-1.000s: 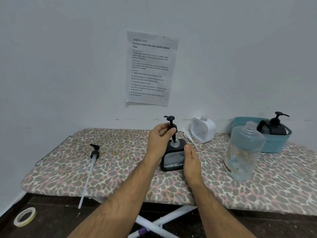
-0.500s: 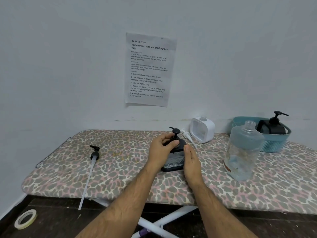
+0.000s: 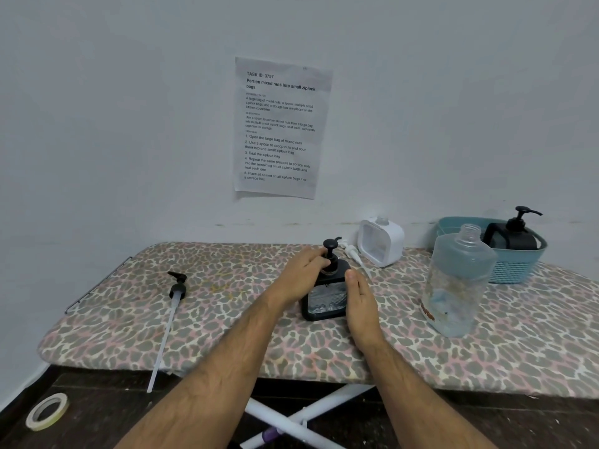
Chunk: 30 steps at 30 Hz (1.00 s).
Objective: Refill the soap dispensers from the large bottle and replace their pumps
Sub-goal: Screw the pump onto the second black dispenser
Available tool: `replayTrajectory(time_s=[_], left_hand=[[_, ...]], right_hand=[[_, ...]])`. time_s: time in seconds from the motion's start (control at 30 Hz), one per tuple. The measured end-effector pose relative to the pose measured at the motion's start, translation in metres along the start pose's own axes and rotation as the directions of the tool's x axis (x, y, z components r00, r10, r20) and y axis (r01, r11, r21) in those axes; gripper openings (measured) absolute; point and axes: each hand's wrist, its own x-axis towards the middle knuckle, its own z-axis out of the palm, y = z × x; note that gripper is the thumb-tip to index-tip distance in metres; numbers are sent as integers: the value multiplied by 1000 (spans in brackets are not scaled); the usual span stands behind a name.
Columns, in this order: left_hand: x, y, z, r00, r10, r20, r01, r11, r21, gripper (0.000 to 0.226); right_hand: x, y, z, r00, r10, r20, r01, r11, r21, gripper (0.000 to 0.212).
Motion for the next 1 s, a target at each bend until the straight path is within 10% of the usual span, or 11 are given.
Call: replayTrajectory(time_s=[0.13,0.3,0.67,1.0], left_hand=[[6,2,10,995,65,-81,-54,990,133,62],[10,-7,10,977,56,-206,-58,998,-2,25],[3,-12,6,989,10,-150,-42,977,-210,37],[8,-9,14,974,-2,-228,-36,986,-161,59]], right_hand=[[-1,-2,-1,1000,-30,-1,30,1000,-4,69],[0,0,-1,1000,-19,-1,19,1000,-2,56],[-1,1,2,1000,20,-17,-20,1000,3,95],[-2,-5,-3,1000,-8,-1,8,1000,1,48]])
